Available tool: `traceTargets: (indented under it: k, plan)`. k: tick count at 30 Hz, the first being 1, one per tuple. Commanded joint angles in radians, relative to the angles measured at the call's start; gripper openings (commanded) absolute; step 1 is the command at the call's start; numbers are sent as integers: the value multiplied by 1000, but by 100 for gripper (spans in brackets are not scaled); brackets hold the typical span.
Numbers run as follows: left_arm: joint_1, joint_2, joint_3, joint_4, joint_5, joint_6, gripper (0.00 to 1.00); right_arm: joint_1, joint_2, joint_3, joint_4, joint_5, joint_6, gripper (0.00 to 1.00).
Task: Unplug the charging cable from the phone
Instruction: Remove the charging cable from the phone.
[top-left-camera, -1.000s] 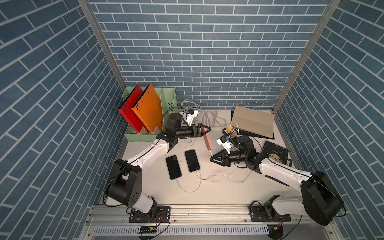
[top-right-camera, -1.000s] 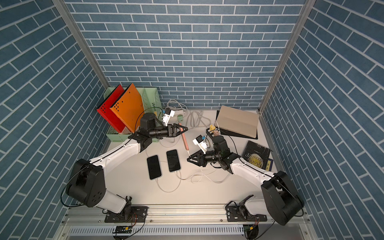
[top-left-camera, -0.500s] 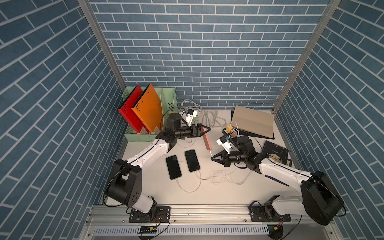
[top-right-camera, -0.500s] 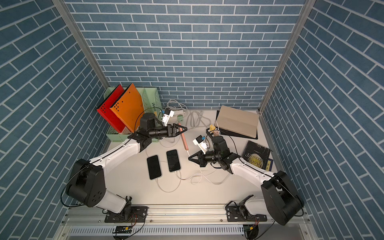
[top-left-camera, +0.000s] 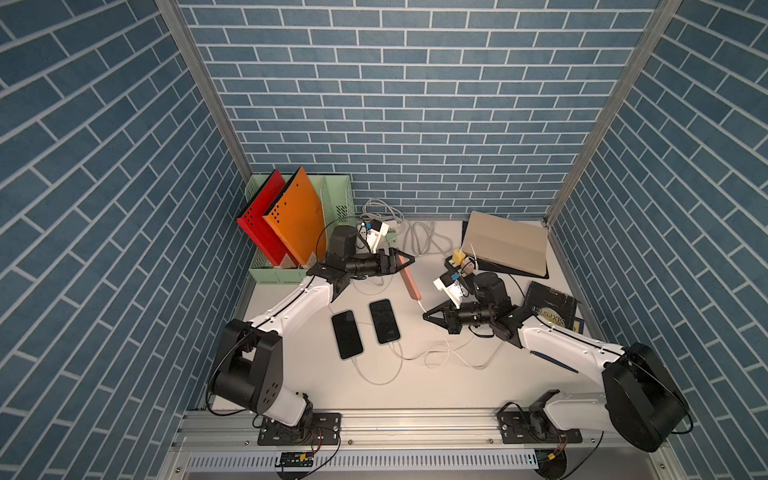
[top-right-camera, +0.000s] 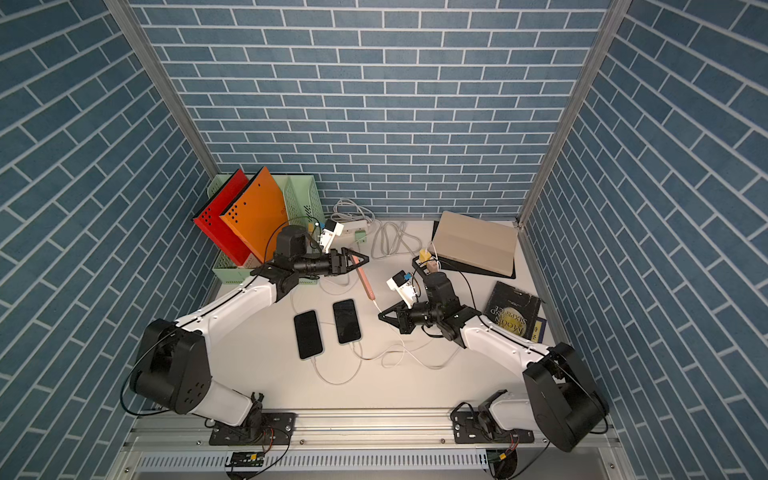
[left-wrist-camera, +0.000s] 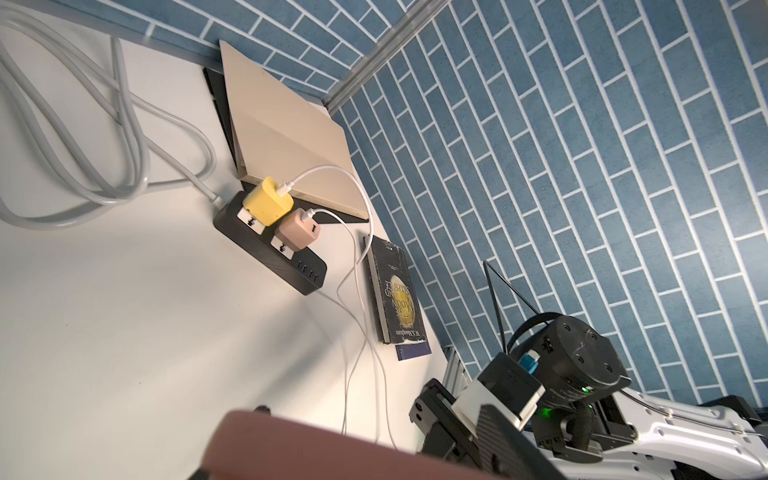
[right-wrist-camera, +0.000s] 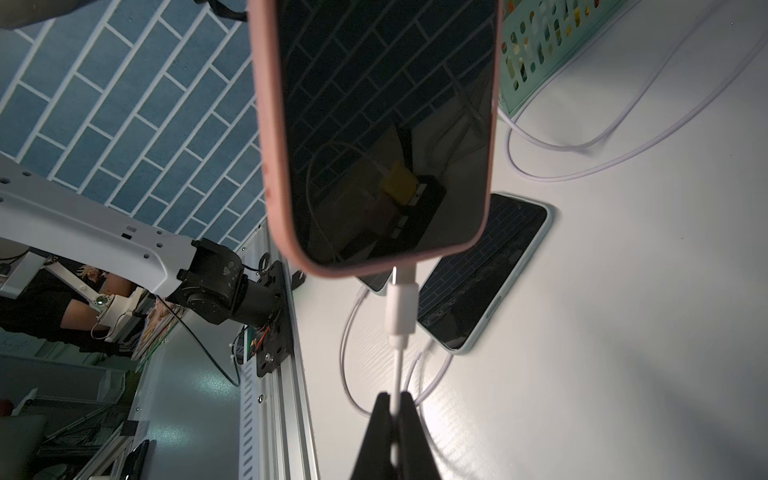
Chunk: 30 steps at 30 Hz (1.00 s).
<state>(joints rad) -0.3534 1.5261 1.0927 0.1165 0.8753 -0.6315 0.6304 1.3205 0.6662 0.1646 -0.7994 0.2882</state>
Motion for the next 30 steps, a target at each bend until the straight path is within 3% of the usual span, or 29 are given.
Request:
traceTargets:
  k: [1, 6, 11, 14, 19, 24, 30]
  plan:
    - [31, -35, 59, 38, -15, 27, 0, 5, 6, -4, -64, -17, -51, 0]
    - [34, -33, 73, 32, -15, 29, 0, 7, 6, -1, -71, -6, -54, 0]
    - [34, -37, 72, 26, -10, 28, 0, 7, 44, 57, -171, 163, -52, 3]
    - [34, -44, 68, 16, -10, 32, 0, 3, 63, 108, -231, 266, -47, 18]
    - [34, -61, 45, 15, -15, 35, 0, -33, 88, 185, -275, 316, -10, 61]
    - [34, -75, 23, 20, -10, 35, 0, -76, 114, 252, -268, 209, -3, 75]
    - [34, -89, 10, 19, 23, 56, 0, -115, 159, 328, -271, 3, -21, 80]
